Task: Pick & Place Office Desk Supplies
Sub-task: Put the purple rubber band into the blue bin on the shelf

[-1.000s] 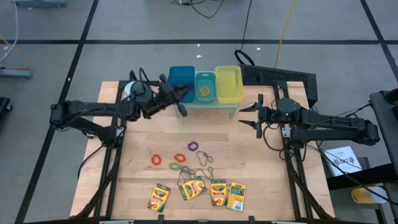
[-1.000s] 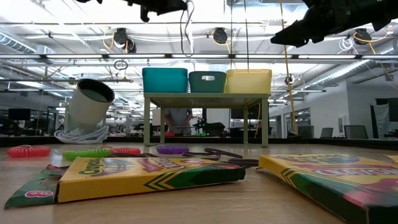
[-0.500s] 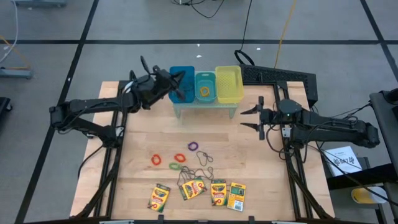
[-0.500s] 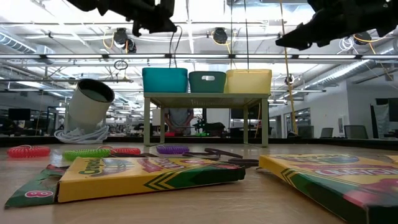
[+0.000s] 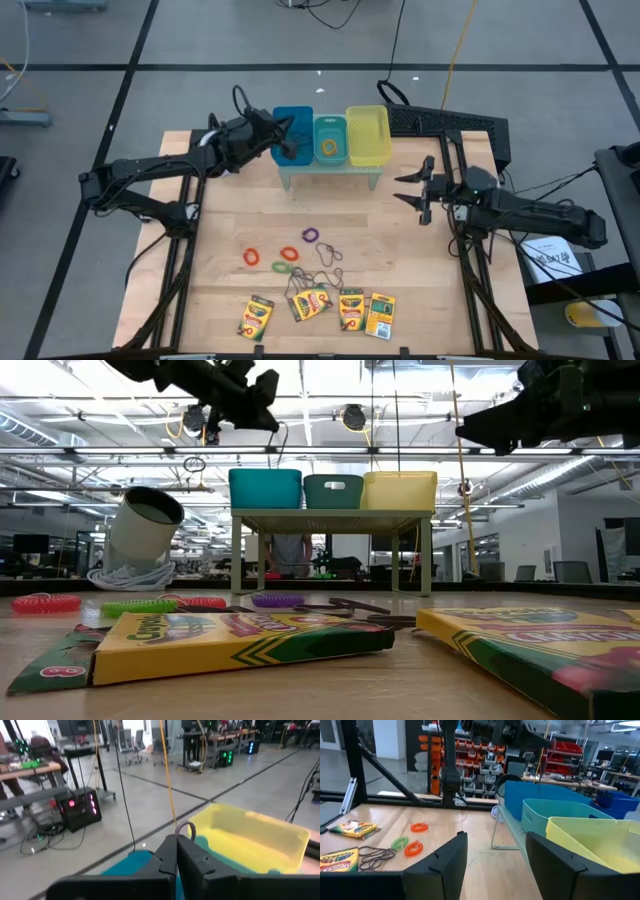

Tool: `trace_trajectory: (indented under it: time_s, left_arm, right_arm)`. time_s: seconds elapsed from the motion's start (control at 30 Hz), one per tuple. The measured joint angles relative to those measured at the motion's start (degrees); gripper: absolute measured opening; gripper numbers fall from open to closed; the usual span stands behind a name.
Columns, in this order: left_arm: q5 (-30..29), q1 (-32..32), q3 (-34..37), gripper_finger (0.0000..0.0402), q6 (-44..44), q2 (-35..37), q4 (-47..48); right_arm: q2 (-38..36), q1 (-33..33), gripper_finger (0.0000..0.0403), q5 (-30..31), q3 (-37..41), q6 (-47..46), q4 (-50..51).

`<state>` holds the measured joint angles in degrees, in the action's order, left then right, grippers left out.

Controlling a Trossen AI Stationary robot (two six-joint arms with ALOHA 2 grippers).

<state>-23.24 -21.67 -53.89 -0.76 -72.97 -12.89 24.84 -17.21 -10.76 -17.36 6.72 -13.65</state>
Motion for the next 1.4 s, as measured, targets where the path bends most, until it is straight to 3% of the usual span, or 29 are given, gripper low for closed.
trace_trajectory:
  time_s: [0.3, 0.53, 0.83, 1.0, 1.1, 1.2, 1.4]
  left_arm:
    - [-0.3, 0.0, 0.0, 0.0025, -2.9, -2.4, 2.6]
    - [-0.3, -0.1, 0.0, 0.0005, -2.6, -5.2, 2.9]
    - [-1.5, -0.2, 0.0, 0.0039, -2.4, -6.6, 2.7]
    - [-6.6, -0.2, 0.0, 0.0042, -3.8, -6.6, 2.4]
    - [-6.8, -0.2, 0.0, 0.0044, -6.5, -6.6, 2.9]
    - [-6.2, -0.4, 0.0, 0.0062, -10.0, -6.6, 3.6]
    - [-5.3, -1.6, 0.0, 0.0144, -15.4, -6.6, 6.6]
  right_arm:
    - [0.0, 0.0, 0.0194, 0.1, 1.6, 0.3, -6.5]
    - [0.1, 0.0, 0.0194, 0.1, 1.6, 0.4, -6.3]
    - [0.3, 0.0, 0.0194, 0.2, 1.6, 0.4, -6.3]
    - [0.5, 0.0, 0.0194, 0.2, 1.6, 0.4, -6.3]
    - [0.5, 0.0, 0.0194, 0.2, 1.6, 0.4, -6.2]
    - [0.6, 0.0, 0.0194, 0.2, 1.6, 0.4, -6.2]
    - [1.2, 0.0, 0.0194, 0.2, 1.6, 0.4, -6.2]
